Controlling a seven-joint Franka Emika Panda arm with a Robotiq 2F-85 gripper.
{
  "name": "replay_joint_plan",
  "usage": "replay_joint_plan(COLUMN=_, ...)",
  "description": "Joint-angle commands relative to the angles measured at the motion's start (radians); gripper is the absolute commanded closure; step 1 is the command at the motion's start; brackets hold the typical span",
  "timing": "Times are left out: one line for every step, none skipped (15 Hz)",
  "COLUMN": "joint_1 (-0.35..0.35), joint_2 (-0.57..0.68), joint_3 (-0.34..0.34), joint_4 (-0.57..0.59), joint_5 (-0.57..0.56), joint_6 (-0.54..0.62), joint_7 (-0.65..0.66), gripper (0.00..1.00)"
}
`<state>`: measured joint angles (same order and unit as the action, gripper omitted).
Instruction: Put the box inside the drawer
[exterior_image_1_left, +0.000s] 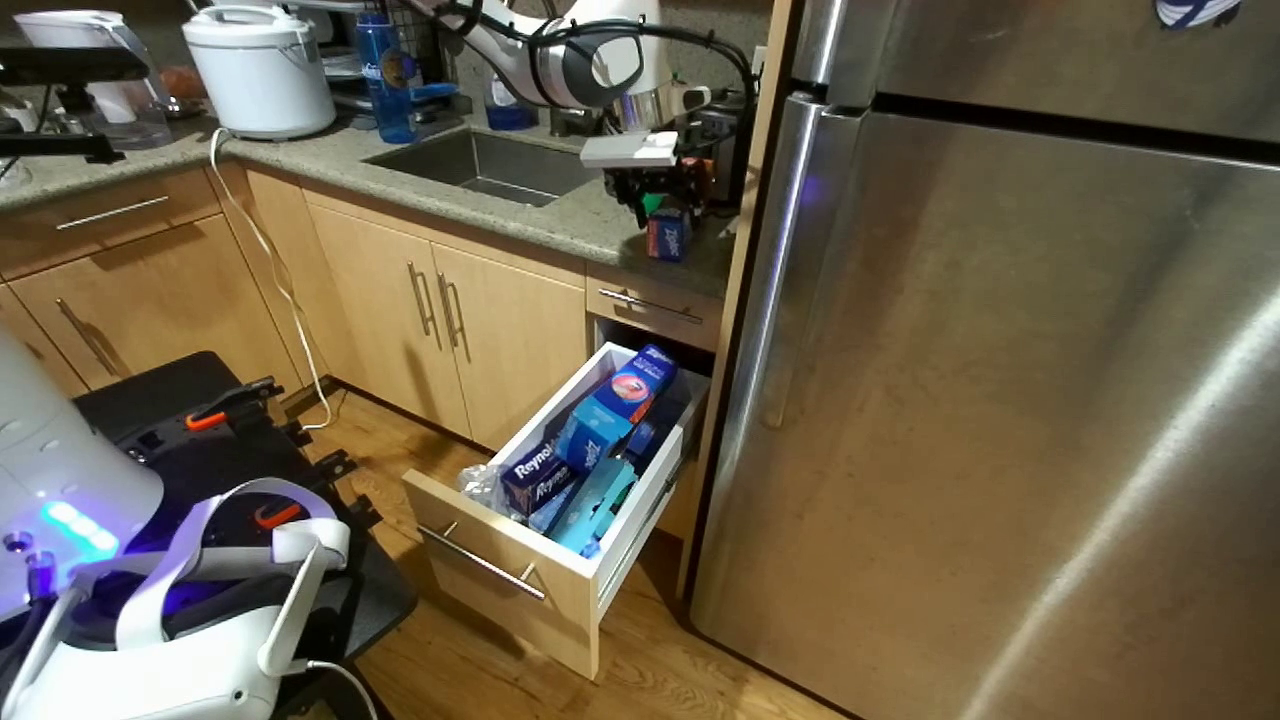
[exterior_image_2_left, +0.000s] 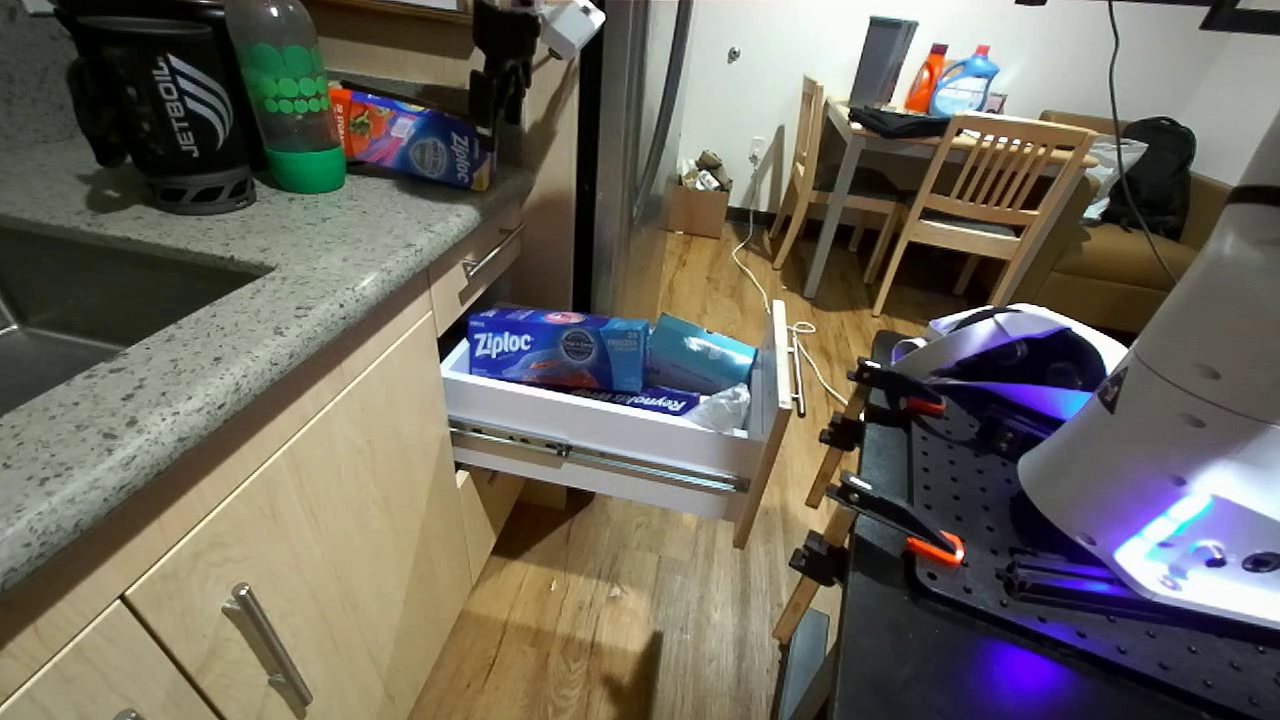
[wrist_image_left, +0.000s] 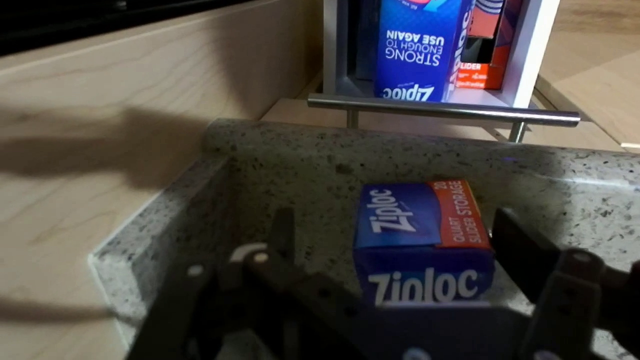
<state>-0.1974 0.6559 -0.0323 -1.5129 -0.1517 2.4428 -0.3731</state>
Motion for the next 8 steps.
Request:
replay_joint_plan(joint_1=-0.013, joint_2=0.022, joint_3=0.02, joint_4=0.041, joint_5=0.017, joint_6=0.032, joint_7=-0.043, gripper=0.0)
replay_joint_plan(joint_1=-0.013, joint_2=0.023, joint_3=0.024, joint_4=0.043, joint_5=0.017, joint_6=0.042, joint_7=-0.047, gripper=0.0)
replay_joint_plan(joint_1=-0.011, joint_2=0.023, joint_3=0.026, joint_4=0.046, joint_5=0.015, joint_6=0.05, joint_7=-0.048, gripper=0.0)
replay_joint_plan(joint_1=-0.009, joint_2=0.025, joint_3=0.03, joint_4=0.05, joint_5=0.013, joint_6=0.056, joint_7=-0.055, gripper=0.0)
replay_joint_plan(joint_1=-0.009, joint_2=0.026, joint_3=0.035, joint_4=0.054, joint_5=0.014, joint_6=0.059, joint_7=-0.063, gripper=0.0)
replay_joint_plan(joint_1=-0.01, joint_2=0.027, joint_3=0.041, joint_4=0.057, joint_5=0.016, joint_6=0.062, joint_7=-0.068, gripper=0.0)
replay_joint_plan(joint_1=-0.01, joint_2=0.028, joint_3=0.048, joint_4=0.059, joint_5=0.019, joint_6=0.065, joint_7=-0.074, gripper=0.0)
replay_joint_plan(joint_1=-0.013, joint_2=0.032, joint_3=0.056, joint_4=0.063, joint_5=0.024, joint_6=0.066, joint_7=-0.085, gripper=0.0)
